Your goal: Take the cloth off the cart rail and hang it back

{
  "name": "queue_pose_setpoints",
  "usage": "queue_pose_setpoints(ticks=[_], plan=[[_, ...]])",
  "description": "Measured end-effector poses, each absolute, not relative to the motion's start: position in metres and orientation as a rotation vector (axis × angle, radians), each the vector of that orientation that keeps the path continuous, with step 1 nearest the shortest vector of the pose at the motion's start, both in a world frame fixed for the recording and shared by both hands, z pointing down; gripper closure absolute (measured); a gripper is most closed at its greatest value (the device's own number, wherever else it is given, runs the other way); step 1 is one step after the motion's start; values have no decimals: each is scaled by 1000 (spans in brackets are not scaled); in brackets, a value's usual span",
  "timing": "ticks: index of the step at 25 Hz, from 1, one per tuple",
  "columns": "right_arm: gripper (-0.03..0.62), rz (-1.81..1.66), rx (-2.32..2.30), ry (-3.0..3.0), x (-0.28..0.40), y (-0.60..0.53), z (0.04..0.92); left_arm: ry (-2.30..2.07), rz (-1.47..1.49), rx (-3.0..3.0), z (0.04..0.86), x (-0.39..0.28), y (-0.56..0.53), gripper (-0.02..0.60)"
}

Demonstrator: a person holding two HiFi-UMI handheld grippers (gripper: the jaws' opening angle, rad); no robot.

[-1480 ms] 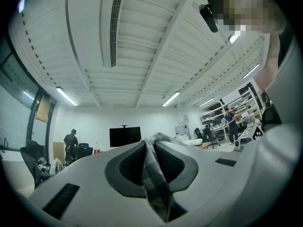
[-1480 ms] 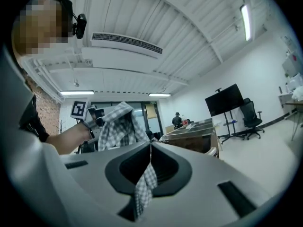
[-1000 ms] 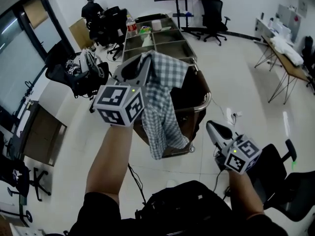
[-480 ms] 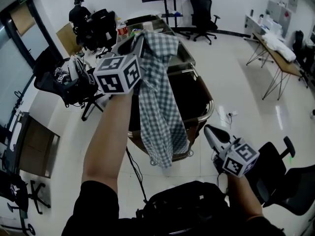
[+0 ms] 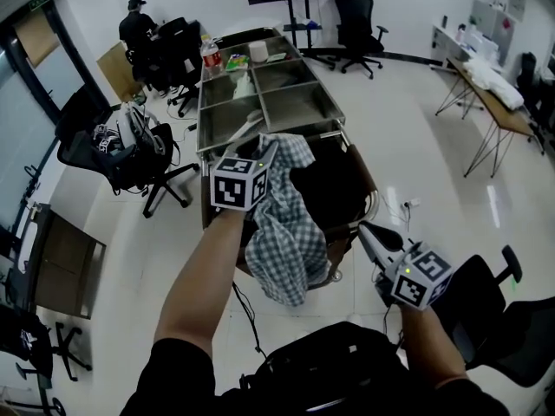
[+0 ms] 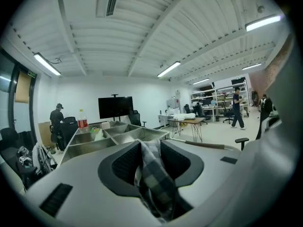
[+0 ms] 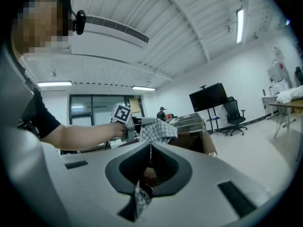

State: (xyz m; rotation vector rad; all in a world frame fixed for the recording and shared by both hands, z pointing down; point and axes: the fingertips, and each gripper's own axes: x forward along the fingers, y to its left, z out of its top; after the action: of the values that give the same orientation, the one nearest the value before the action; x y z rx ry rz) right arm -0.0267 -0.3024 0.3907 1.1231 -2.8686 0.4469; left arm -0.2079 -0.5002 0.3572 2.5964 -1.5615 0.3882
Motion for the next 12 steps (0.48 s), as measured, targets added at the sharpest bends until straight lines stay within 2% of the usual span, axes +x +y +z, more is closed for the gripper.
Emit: queue_pose_setpoints(ticks=[3,12], plan=[[572,455,1102,-2868,-33,-302,395,-1507,381,2577,374,-204,-486,410],[571,452,1094,-2873,-44,-286,396,-1513,255,2539,373,-222,-449,410]])
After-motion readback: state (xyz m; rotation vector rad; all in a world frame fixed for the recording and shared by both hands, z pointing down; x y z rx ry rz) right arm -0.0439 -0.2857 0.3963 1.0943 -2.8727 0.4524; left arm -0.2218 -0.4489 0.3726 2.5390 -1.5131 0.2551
